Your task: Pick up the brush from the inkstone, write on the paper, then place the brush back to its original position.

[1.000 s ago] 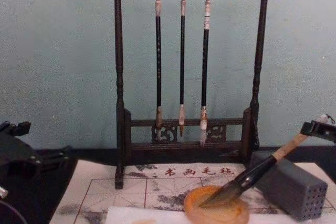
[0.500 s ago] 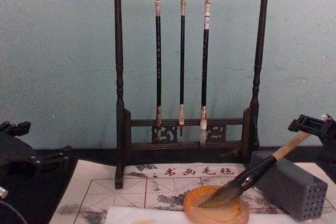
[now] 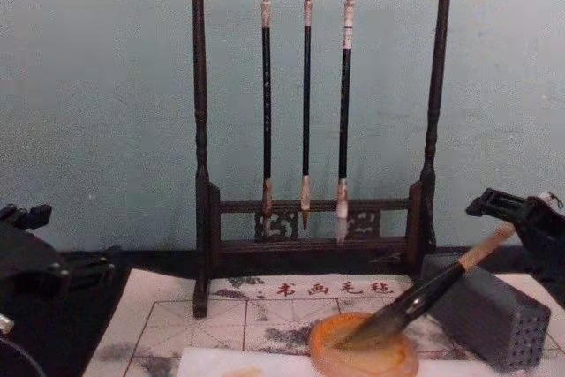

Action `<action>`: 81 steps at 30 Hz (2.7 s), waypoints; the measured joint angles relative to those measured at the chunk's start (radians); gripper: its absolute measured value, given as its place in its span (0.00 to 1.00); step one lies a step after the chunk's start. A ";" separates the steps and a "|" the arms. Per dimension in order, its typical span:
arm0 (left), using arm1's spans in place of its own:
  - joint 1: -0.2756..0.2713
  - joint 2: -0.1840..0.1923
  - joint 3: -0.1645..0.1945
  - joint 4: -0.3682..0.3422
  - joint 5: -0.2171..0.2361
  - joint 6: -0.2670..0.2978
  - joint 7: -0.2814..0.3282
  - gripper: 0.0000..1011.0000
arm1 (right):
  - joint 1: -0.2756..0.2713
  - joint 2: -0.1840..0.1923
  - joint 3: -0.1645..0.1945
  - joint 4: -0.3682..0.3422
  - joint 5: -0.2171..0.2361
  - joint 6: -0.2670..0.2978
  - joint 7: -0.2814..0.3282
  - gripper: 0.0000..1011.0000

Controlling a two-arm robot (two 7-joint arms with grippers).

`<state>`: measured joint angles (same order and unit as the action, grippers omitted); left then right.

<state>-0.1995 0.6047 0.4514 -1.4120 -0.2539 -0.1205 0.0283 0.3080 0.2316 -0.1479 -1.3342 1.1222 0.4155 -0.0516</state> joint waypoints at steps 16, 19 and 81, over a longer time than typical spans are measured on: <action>0.000 0.000 0.000 0.000 0.000 0.000 0.000 0.99 | 0.048 -0.010 -0.024 0.065 0.047 -0.028 -0.007 0.99; 0.000 0.000 0.000 0.000 0.000 0.000 0.000 0.99 | 0.050 -0.009 -0.028 0.067 0.056 -0.030 -0.013 0.99; 0.000 0.000 0.000 0.000 0.000 0.000 0.000 0.99 | 0.056 -0.002 -0.045 0.079 0.097 -0.057 -0.033 0.18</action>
<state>-0.1995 0.6047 0.4514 -1.4120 -0.2539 -0.1205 0.0283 0.3641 0.2291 -0.1931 -1.2551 1.2191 0.3586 -0.0848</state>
